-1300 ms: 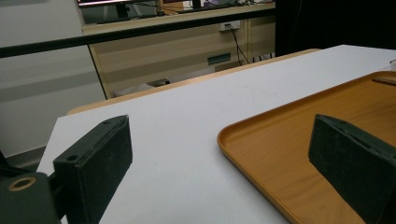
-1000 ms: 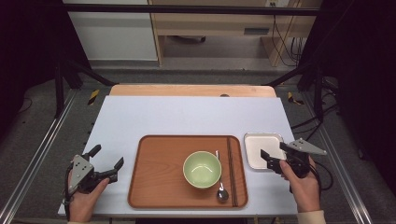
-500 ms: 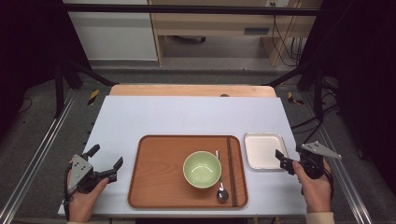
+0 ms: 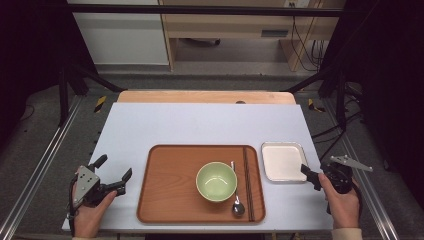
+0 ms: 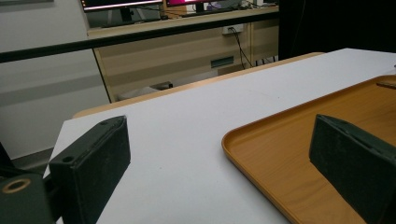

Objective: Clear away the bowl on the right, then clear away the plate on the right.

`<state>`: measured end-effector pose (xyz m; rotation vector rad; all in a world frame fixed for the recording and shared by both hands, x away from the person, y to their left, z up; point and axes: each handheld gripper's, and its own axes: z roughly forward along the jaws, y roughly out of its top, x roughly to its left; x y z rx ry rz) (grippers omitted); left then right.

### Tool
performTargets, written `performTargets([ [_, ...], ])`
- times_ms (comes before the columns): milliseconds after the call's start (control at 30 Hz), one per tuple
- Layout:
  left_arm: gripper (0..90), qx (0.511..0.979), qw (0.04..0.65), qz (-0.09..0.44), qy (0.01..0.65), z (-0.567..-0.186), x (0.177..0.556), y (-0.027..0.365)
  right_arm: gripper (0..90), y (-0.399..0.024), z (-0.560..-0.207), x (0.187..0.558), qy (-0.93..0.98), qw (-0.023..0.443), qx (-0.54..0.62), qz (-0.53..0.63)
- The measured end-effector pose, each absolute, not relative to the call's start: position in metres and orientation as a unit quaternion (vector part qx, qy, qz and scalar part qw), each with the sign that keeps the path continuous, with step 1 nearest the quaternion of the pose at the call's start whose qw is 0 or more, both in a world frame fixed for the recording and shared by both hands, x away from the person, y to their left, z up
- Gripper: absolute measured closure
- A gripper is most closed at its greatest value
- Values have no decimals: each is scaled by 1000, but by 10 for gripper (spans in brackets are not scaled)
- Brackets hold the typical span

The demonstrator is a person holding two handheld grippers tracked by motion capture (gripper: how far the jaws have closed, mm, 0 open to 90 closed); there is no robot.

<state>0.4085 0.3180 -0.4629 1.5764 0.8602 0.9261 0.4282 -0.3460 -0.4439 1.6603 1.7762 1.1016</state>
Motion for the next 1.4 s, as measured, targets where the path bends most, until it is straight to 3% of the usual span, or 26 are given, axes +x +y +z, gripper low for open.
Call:
performTargets([
  [133,52,661,531,388,360,-463,409,317,259,-348,-447,429,644,224,615,396],
  [433,53,666,529,386,358,-464,409,313,517,-357,-462,435,637,174,646,384],
  [700,55,670,527,383,355,-465,410,311,654,-364,-470,441,627,151,661,385],
  [1400,57,671,525,383,356,-466,411,312,747,-365,-476,446,618,119,673,388],
])
